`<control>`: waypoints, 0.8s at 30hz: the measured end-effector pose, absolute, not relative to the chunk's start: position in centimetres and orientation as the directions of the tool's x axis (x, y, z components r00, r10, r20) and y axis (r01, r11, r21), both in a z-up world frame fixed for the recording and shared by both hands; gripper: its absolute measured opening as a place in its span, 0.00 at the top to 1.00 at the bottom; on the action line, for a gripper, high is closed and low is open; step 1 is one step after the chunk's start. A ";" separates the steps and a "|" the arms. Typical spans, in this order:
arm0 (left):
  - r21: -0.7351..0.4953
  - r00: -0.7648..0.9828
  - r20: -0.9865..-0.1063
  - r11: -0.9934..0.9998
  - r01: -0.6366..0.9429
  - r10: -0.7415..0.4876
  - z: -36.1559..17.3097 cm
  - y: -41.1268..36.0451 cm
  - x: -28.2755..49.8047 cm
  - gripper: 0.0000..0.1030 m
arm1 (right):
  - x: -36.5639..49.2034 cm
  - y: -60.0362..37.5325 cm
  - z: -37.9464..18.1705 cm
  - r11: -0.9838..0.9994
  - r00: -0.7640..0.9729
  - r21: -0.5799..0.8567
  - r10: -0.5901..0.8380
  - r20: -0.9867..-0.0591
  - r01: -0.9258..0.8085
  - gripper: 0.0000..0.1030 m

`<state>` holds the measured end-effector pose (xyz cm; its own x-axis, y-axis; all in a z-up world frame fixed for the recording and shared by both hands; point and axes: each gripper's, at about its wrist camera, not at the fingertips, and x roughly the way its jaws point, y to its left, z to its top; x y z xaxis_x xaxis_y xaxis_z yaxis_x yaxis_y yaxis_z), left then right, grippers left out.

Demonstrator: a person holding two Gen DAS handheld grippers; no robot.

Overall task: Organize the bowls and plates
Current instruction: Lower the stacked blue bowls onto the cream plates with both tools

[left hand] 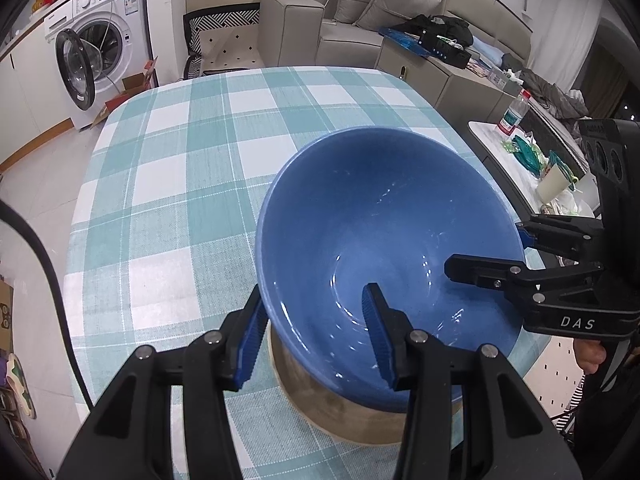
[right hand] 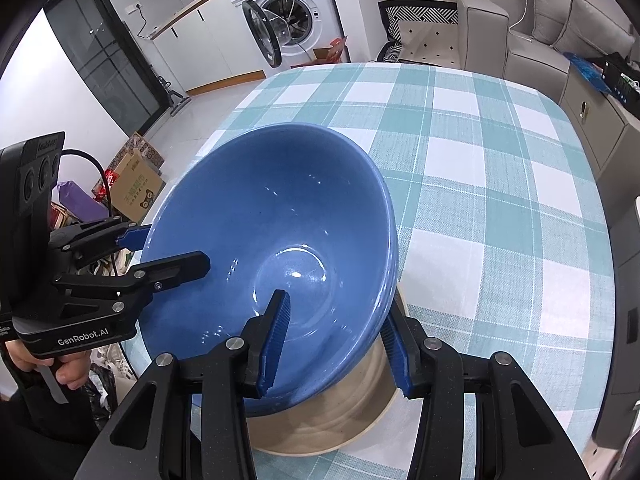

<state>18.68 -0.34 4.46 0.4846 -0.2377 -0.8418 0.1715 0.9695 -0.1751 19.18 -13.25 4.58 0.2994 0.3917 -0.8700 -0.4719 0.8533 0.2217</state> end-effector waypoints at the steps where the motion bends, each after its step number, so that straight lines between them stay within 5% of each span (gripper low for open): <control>1: -0.177 0.484 -0.842 0.969 0.172 -0.239 4.4 -0.3 18.7 0.55 | 19.2 -13.2 4.6 0.854 0.300 0.221 0.391 -0.870 -0.471 0.55; 17: -0.172 0.497 -0.834 0.969 0.179 -0.240 4.5 -0.4 18.8 0.55 | 19.1 -13.2 4.6 0.853 0.303 0.218 0.390 -0.870 -0.473 0.55; 24: -0.158 0.507 -0.830 0.970 0.186 -0.232 4.4 -0.6 18.7 0.45 | 19.0 -13.3 4.7 0.853 0.322 0.204 0.389 -0.863 -0.481 0.53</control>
